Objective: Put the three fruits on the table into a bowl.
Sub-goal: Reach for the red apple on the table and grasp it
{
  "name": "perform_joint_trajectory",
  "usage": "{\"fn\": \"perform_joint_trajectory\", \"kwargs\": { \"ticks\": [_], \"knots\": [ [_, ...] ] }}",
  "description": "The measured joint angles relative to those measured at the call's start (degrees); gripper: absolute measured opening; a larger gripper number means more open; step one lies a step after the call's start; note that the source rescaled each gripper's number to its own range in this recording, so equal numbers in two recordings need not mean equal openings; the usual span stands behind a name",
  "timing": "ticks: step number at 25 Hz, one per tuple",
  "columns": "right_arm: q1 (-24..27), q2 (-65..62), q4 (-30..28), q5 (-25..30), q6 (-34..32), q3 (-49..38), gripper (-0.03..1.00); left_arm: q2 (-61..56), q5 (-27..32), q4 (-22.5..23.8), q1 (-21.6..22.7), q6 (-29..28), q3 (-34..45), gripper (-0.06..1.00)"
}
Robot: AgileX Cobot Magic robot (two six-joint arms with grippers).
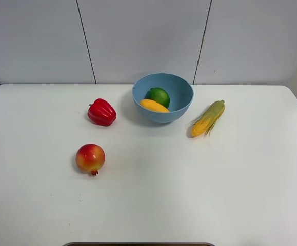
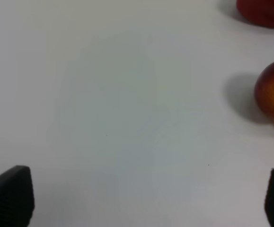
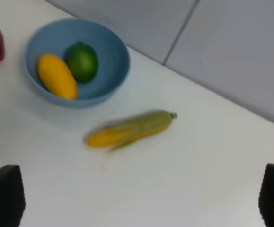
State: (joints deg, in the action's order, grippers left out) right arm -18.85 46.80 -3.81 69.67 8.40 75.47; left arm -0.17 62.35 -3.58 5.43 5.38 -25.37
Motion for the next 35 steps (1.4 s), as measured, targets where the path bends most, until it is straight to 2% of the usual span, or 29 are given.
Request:
{"fn": "perform_joint_trajectory", "kwargs": {
  "ticks": [7, 12, 18, 22, 35],
  "knots": [
    [13.78, -23.48, -0.58, 0.49, -1.35, -17.55, 1.00, 0.00, 0.00, 0.00, 0.00, 0.00, 0.00, 1.00],
    [19.55, -36.01, -0.58, 0.57, -1.70, -28.39, 1.00, 0.00, 0.00, 0.00, 0.00, 0.05, 0.00, 1.00],
    [20.36, -41.38, 0.28, -5.32, -9.13, -38.92, 1.00, 0.00, 0.00, 0.00, 0.00, 0.05, 0.00, 1.00],
    [20.36, -42.88, 1.07, -6.64, -11.22, -42.76, 1.00, 0.00, 0.00, 0.00, 0.00, 0.05, 0.00, 1.00],
    [20.36, -46.97, 1.17, -6.70, -11.21, -43.31, 1.00, 0.00, 0.00, 0.00, 0.00, -0.01, 0.00, 1.00]
  ]
}}
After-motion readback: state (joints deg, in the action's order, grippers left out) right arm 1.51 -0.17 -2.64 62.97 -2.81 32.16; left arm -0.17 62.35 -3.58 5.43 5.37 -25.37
